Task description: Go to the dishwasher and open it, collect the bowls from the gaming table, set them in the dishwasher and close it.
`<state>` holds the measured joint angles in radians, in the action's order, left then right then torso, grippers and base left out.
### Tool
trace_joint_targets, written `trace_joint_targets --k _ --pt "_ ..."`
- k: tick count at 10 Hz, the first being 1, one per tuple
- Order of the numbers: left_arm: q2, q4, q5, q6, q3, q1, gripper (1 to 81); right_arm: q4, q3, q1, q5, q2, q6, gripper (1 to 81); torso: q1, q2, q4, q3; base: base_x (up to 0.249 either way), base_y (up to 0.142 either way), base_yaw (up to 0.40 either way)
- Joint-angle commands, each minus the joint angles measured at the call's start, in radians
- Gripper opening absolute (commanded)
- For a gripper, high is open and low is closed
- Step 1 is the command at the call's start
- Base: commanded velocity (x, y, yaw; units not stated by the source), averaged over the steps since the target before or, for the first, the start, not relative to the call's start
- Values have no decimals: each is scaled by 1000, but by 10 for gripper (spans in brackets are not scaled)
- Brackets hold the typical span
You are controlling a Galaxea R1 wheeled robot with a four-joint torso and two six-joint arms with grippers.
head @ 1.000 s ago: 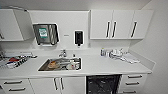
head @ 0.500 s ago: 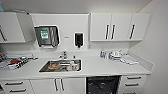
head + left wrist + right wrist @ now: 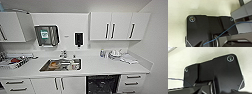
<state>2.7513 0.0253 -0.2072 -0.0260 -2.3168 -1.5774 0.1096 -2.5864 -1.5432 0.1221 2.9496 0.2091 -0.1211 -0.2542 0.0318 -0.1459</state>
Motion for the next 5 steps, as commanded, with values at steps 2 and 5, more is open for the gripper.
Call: trace_joint_targets --k 2,5 --pt "-13 13 48 -2 10 36 811 12 2 48 -47 1 -2 811 18 28 0 69 0 0 0" --pt "-13 15 48 -2 10 36 811 12 2 48 -47 1 -4 811 53 79 0 48 0 0 0"
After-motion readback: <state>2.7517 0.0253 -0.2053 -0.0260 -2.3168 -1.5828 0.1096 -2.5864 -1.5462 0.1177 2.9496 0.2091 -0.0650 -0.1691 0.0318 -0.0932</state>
